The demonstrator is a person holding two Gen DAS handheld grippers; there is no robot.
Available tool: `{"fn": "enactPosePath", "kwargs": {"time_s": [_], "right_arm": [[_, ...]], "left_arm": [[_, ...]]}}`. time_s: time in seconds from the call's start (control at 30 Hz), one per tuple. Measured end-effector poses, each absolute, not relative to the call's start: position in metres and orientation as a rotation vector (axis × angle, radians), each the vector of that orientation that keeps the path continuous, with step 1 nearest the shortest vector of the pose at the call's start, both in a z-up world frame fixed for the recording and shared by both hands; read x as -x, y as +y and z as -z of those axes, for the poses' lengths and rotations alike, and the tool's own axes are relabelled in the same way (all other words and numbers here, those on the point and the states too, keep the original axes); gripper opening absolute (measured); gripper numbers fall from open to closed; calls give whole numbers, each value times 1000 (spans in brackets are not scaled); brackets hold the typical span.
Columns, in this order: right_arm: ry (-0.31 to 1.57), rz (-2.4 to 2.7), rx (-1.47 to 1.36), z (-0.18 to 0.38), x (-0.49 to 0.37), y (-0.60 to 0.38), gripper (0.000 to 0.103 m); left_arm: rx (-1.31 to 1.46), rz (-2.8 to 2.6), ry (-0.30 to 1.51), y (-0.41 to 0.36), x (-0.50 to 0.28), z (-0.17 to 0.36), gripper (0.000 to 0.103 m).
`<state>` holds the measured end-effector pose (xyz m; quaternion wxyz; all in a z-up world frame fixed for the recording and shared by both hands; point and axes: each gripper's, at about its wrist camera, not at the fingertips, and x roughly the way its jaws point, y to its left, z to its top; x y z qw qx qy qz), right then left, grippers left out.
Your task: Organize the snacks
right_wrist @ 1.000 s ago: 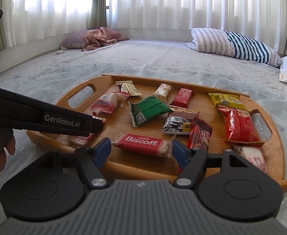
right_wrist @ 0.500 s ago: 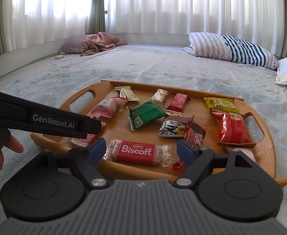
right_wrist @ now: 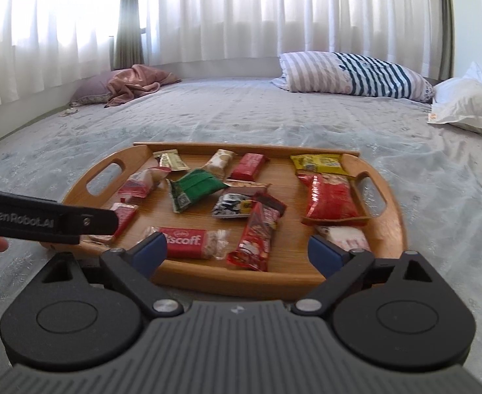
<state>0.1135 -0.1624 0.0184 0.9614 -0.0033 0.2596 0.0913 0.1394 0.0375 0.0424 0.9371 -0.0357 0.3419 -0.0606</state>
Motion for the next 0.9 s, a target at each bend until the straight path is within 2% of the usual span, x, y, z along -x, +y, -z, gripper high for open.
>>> {"fn": "enactPosePath", "kwargs": {"time_s": [0.9], "right_arm": [[598,-76,-44,5,-85,-207,103]], "left_arm": [[67,95,750,13,-102,-12,96]]}}
